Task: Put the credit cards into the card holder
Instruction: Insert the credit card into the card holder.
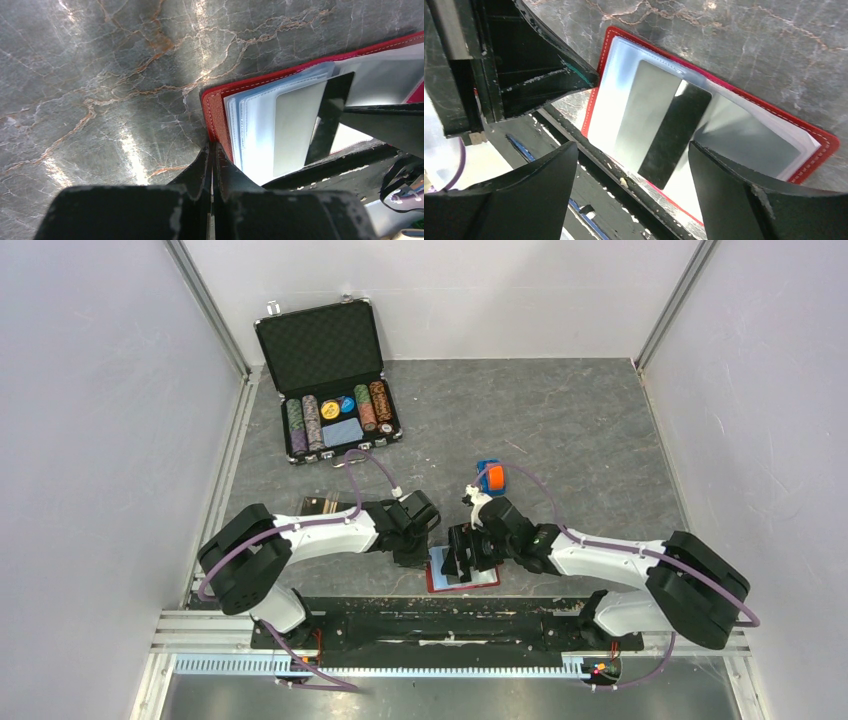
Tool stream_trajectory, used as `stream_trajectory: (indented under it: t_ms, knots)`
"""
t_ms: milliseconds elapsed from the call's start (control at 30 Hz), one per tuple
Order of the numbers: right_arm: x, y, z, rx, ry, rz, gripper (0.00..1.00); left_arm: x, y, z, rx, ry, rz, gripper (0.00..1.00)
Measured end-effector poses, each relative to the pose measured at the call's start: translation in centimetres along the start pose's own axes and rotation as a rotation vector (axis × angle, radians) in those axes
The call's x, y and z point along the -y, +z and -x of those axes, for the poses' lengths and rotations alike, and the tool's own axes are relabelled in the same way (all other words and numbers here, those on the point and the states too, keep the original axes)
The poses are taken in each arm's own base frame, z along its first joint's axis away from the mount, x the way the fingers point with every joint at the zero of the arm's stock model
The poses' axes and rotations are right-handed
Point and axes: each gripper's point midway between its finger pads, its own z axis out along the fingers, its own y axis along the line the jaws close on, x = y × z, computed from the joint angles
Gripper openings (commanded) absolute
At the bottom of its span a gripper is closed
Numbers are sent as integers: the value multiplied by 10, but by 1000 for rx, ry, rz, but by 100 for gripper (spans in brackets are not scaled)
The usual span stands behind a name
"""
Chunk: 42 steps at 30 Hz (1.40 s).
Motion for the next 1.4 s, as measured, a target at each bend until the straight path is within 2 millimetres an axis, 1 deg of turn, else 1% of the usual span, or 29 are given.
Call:
stream_trajectory:
  t_ms: [167,367,433,467,533,600,667,733,867,900,1000,1033,1067,1133,1167,1200,1267,1300,1367,1400]
  knots:
    - [5,-5,1,5,-29,-34,98,0,1,0,-4,-1,0,2]
    - [11,-9,2,12,-62,-66,97,0,1,0,-9,-4,-2,2]
    - [11,-9,2,12,-66,-66,93,0,1,0,-9,-4,-2,2]
    - [11,-9,2,12,-67,-63,87,0,1,0,-10,-4,-2,2]
    - [9,-8,1,11,-67,-52,81,1,1,-1,-14,-4,-1,2]
    - [8,-5,0,3,-64,-39,70,1,1,-1,-18,-4,2,2]
    - [5,-2,-1,-1,-59,-19,54,1,1,-1,-22,-4,5,2]
    - [2,2,-2,-10,-57,-4,44,2,2,-1,-25,-4,4,2]
    - [0,7,-10,-40,-46,6,30,7,3,-1,-38,-3,-6,2]
    - [-1,8,-12,-46,-44,6,28,7,3,-1,-39,-2,-5,2]
    - [-4,10,-15,-53,-37,14,28,7,3,-1,-41,-2,-1,2]
    - [-5,10,-16,-55,-36,14,30,7,3,-1,-42,-1,1,3]
    - [-5,11,-16,-56,-35,12,31,7,2,-1,-42,0,3,7]
    - [-5,10,-16,-56,-36,8,34,7,2,0,-43,6,9,22]
    - [-5,10,-16,-57,-37,5,37,6,2,0,-41,10,13,31]
    - [-5,10,-16,-58,-41,1,40,5,1,0,-37,15,20,38]
    - [-4,8,-15,-55,-52,-12,52,5,-1,1,-29,27,25,48]
    - [-4,6,-15,-51,-59,-16,57,4,-3,1,-25,29,30,51]
    - [-4,0,-10,-25,-78,-29,61,0,-8,1,-14,31,42,57]
    - [-4,-2,-7,-8,-84,-32,61,-1,-11,1,-9,31,40,59]
